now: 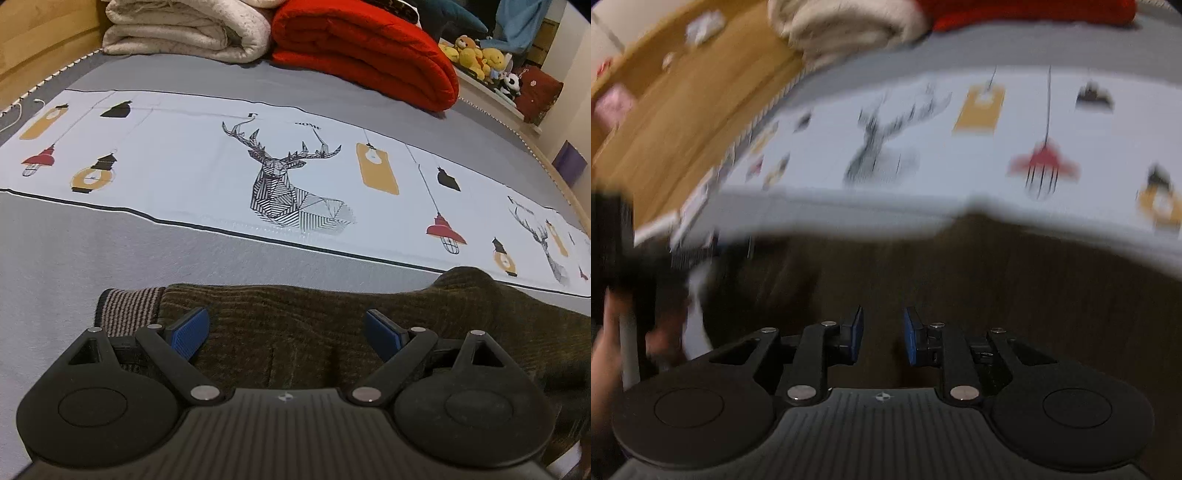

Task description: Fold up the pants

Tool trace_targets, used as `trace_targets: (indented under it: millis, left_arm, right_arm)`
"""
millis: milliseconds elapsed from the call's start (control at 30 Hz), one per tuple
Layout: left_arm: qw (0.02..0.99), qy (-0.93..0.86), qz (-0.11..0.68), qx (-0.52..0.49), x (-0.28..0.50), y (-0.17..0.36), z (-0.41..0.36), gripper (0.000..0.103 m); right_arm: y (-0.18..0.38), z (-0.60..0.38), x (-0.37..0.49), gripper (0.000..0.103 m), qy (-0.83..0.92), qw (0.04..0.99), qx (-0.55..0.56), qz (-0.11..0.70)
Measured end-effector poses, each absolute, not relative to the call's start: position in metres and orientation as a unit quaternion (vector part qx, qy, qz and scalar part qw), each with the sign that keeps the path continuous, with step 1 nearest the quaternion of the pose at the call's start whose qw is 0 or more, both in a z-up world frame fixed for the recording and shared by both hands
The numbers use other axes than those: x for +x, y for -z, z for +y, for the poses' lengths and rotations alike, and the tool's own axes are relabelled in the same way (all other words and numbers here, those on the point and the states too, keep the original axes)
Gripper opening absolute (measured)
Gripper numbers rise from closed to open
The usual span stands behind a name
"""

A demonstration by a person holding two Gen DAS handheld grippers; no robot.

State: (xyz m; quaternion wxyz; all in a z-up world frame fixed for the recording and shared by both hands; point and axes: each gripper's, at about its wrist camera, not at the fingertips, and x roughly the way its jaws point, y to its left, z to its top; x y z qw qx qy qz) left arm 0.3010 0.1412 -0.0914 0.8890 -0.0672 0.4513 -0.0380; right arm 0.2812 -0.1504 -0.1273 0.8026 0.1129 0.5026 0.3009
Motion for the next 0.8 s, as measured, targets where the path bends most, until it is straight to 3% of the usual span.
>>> trace_targets:
  millis: [67, 267, 367, 567, 633, 700, 800]
  left_arm:
    - [0.890, 0.032, 0.451, -0.068, 0.298, 0.090, 0.144, 0.094]
    - [0.888, 0.016, 0.454, -0.067, 0.297, 0.091, 0.151, 0.094]
    - [0.890, 0.012, 0.453, -0.051, 0.296, 0.092, 0.147, 0.094]
    - [0.890, 0.011, 0.455, -0.039, 0.298, 0.095, 0.144, 0.094]
    - [0.889, 0.013, 0.456, -0.040, 0.298, 0.096, 0.145, 0.094]
    - [0.889, 0.016, 0.456, -0.041, 0.299, 0.096, 0.147, 0.094]
    - [0.888, 0.018, 0.458, -0.047, 0.300, 0.096, 0.149, 0.094]
  right_arm:
    - [0.155, -0.144, 0.261, 0.026, -0.303, 0.761, 0.116, 0.562]
    - [0.145, -0.135, 0.208, 0.025, -0.333, 0.785, 0.035, 0.522]
    - [0.127, -0.136, 0.232, 0.025, -0.295, 0.801, 0.034, 0.519]
    - [0.093, -0.149, 0.308, 0.025, -0.195, 0.905, 0.062, 0.372]
    - [0.105, -0.140, 0.327, 0.025, -0.179, 0.917, 0.020, 0.356]
    - [0.137, -0.131, 0.353, 0.021, -0.166, 0.904, -0.018, 0.394]
    - [0.149, -0.125, 0.362, 0.021, -0.167, 0.917, -0.026, 0.361]
